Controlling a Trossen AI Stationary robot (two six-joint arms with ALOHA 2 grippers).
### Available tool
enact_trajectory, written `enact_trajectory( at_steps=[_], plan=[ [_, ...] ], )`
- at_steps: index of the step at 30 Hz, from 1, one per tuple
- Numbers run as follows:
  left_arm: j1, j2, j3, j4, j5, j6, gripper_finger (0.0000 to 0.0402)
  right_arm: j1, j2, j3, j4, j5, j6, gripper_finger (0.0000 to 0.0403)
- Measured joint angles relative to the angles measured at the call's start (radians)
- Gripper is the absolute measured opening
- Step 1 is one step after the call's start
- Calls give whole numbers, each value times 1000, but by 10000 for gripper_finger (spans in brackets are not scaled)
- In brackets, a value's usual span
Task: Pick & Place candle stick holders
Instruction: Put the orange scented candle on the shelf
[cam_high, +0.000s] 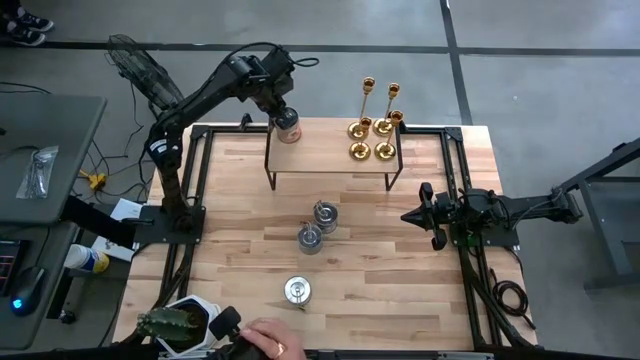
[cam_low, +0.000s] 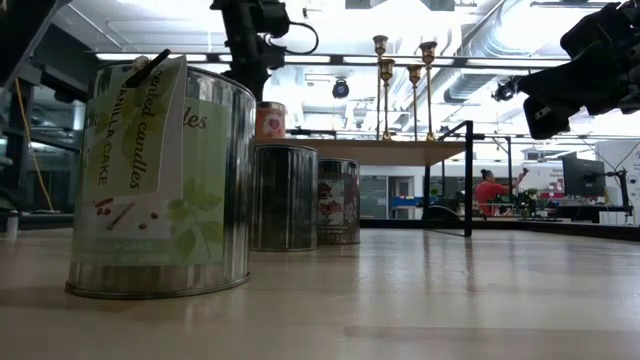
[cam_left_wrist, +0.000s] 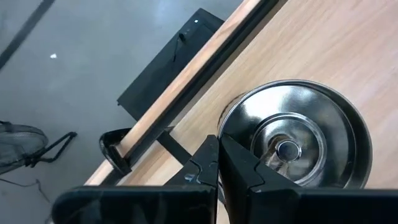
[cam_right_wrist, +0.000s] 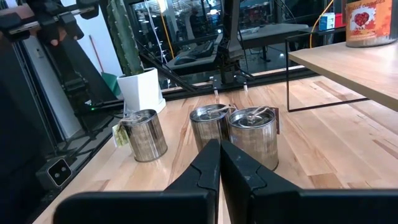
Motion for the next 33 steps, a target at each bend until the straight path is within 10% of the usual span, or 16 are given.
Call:
enact_trajectory(
  at_steps=[33],
  plan=[
    [-2,-1,0,34,-58,-21,73,0,0,0,0,0,0,4]
  ],
)
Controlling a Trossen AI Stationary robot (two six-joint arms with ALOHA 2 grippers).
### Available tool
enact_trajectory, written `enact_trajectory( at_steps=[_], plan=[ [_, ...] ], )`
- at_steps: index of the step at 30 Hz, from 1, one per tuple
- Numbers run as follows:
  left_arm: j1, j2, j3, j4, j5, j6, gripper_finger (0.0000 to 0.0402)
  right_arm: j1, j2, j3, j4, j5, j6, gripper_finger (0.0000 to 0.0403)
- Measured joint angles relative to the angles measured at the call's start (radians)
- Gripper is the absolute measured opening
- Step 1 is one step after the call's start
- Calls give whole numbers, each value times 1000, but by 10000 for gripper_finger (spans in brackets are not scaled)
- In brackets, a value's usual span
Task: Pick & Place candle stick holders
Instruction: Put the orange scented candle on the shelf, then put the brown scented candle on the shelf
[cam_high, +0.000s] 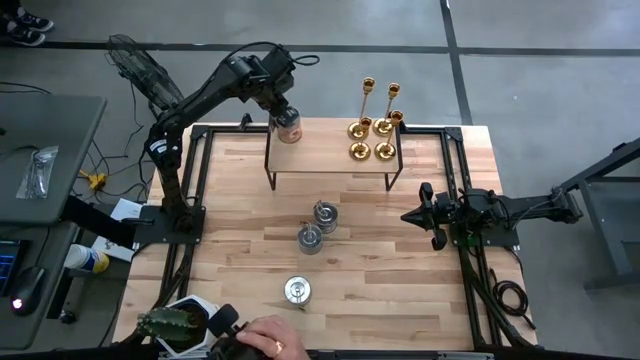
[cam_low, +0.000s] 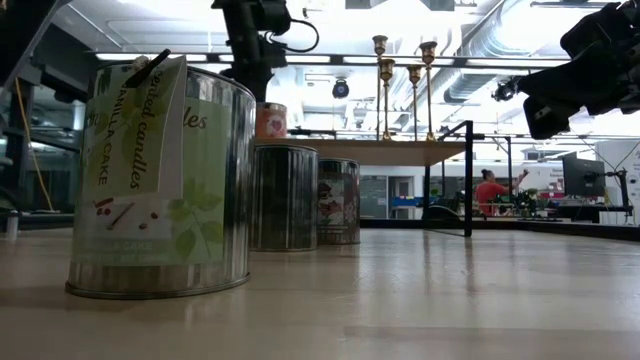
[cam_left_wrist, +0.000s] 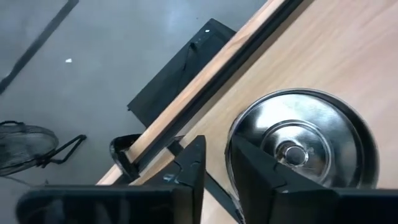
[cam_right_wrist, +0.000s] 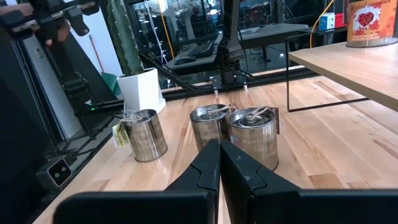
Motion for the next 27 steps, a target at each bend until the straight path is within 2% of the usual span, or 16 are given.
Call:
enact_trajectory(
  at_steps=[6,11,27],
  plan=[
    [0,0,0,0,-22,2,118,0,0,0,0,0,0,4],
    [0,-21,0,8,-42,6,140,0,0,0,0,0,0,4],
    [-50,-128,0,-88,-52,-85,143,0,0,0,0,0,0,4]
  ],
)
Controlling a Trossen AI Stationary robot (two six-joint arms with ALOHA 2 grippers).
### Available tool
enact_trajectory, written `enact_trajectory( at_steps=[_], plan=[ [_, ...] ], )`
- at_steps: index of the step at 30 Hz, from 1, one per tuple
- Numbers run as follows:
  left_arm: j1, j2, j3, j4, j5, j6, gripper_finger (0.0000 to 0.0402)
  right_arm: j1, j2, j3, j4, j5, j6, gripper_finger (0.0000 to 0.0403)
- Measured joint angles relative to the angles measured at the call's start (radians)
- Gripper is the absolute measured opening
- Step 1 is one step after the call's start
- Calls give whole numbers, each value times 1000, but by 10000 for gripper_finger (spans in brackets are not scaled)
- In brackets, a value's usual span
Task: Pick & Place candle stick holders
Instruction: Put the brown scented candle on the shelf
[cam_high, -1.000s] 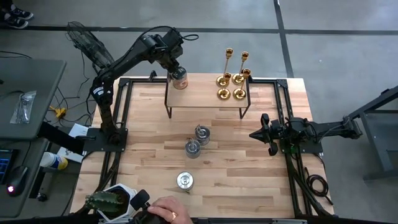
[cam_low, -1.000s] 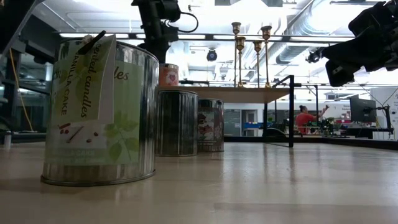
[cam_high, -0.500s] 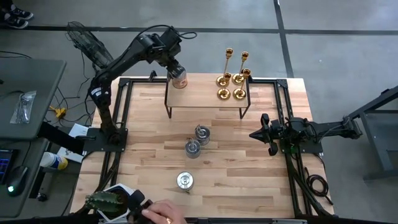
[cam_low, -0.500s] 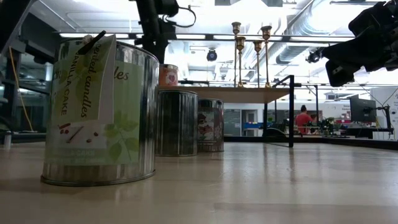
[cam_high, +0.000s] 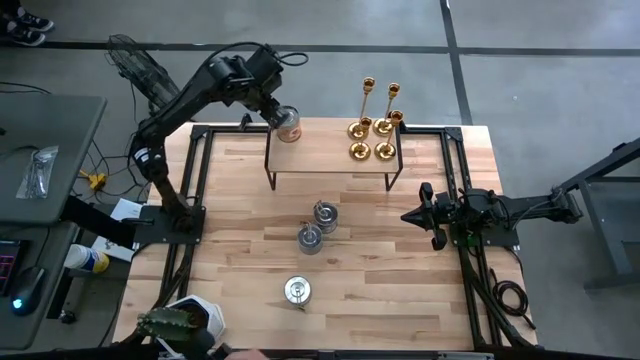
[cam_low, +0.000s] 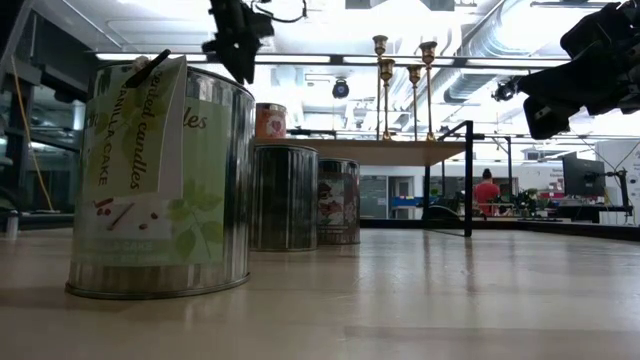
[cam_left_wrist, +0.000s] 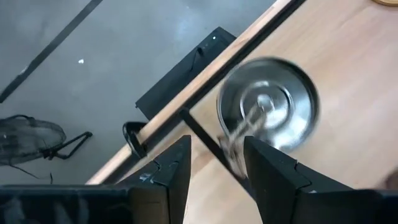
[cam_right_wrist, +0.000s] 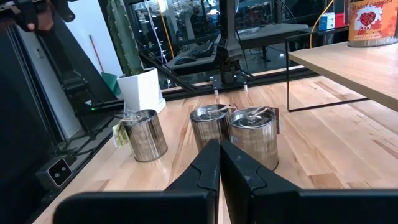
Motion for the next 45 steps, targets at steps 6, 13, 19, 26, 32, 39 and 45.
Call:
enact_trajectory(
  at_steps=[6,13,19,26,32,39,45],
  plan=[
    [-26,-48,0,-92,7,-43,143,0,0,0,0,0,0,4],
    [-71,-79,-1,-130,40,19,143,0,0,0,0,0,0,4],
    [-115,-113,-56,-119,106,149,143,0,0,0,0,0,0,4],
    [-175,-159,-179,-19,206,299,143,0,0,0,0,0,0,4],
    [-242,-164,-326,143,364,403,143,0,0,0,0,0,0,4],
    [-309,-163,-464,336,443,548,143,0,0,0,0,0,0,4],
    [-356,-163,-594,466,438,476,143,0,0,0,0,0,0,4]
  ],
)
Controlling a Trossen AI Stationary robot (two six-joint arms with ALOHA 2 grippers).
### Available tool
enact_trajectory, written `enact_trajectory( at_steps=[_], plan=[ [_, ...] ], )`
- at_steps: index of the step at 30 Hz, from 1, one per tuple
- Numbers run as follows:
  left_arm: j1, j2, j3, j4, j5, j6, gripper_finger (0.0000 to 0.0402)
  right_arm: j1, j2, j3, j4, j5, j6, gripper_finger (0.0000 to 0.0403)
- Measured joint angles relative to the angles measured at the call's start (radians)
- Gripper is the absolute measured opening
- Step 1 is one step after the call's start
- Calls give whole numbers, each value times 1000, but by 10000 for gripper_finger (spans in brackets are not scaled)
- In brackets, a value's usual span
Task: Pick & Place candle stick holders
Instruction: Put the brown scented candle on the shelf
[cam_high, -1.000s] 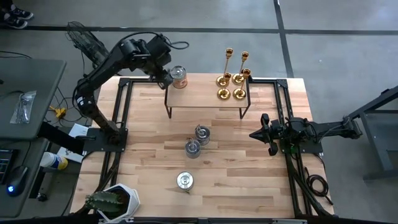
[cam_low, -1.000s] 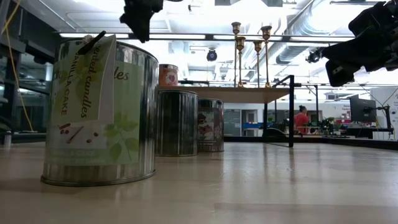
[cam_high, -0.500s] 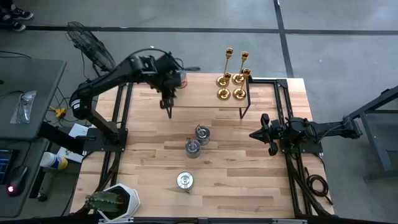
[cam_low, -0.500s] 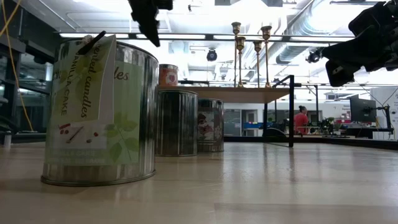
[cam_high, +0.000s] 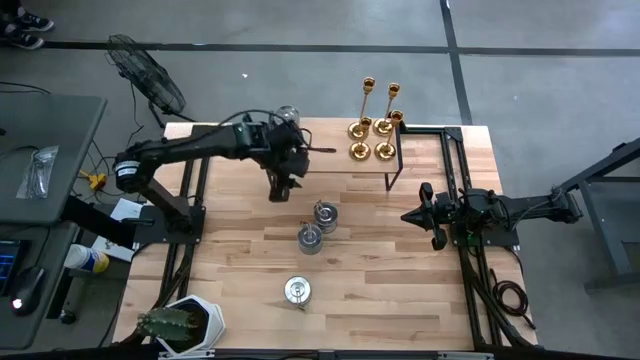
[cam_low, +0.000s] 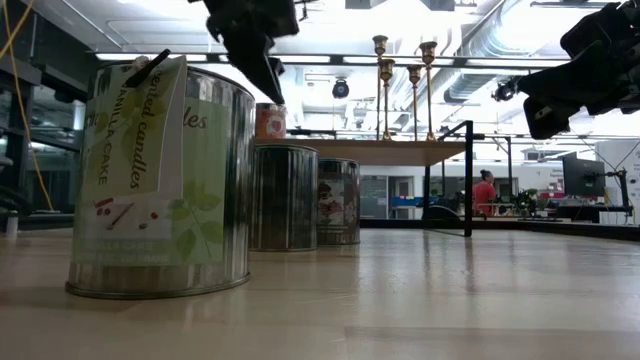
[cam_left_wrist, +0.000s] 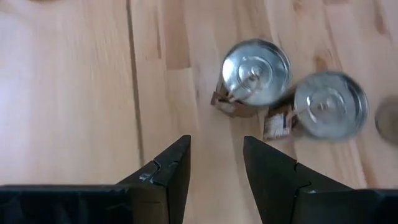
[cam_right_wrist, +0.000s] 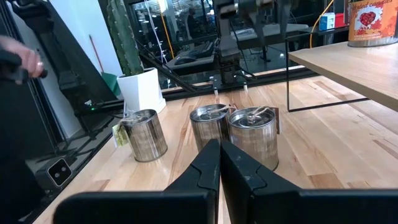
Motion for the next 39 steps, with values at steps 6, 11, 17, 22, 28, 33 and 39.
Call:
enact_trajectory(
  at_steps=[6,11,17,22,28,33,39],
  plan=[
    [-64,0,-105,114,-73,-467,143,0,0,0,0,0,0,4],
    [-99,1,-148,147,-152,-929,143,0,0,0,0,0,0,4],
    [-137,53,-152,166,-155,-1238,143,0,0,0,0,0,0,4],
    [-171,98,-151,223,-141,-1348,143,0,0,0,1,0,0,4],
    [-212,120,-150,233,-148,-1400,143,0,0,0,3,0,0,4],
    [-225,138,-151,246,-192,-1434,143,0,0,0,4,0,0,4],
    [-225,175,-142,272,-199,-1455,143,0,0,0,5,0,0,4]
  ],
)
